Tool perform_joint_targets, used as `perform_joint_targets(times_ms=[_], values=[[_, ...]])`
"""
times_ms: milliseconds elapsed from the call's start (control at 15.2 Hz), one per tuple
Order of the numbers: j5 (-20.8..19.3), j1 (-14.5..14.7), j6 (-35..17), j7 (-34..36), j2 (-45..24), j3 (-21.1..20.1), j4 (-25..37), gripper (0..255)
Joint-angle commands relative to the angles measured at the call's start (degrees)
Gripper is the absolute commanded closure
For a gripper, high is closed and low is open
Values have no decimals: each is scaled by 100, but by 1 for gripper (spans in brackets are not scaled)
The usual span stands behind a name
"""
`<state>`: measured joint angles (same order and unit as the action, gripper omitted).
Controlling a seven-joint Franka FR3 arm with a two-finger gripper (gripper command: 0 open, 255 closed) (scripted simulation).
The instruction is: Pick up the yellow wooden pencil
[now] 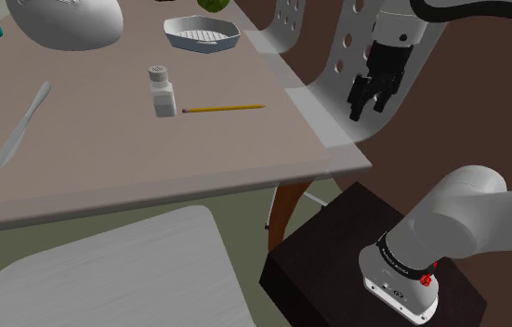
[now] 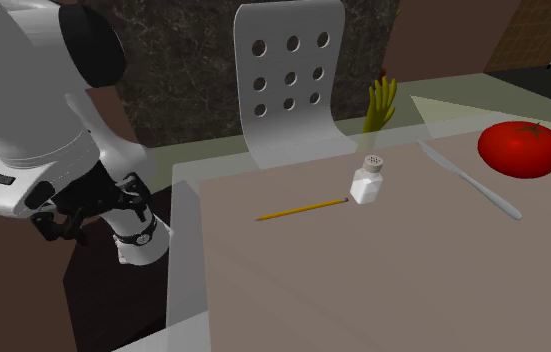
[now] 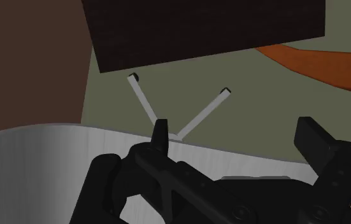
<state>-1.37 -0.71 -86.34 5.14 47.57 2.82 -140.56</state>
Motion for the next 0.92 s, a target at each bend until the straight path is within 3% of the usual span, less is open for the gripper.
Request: perform_joint_targets(times_ms=[0, 858], values=[[0, 0, 0, 0, 0, 0, 0, 0], [264, 1557, -947, -2998, -2040, 107, 1669, 0]])
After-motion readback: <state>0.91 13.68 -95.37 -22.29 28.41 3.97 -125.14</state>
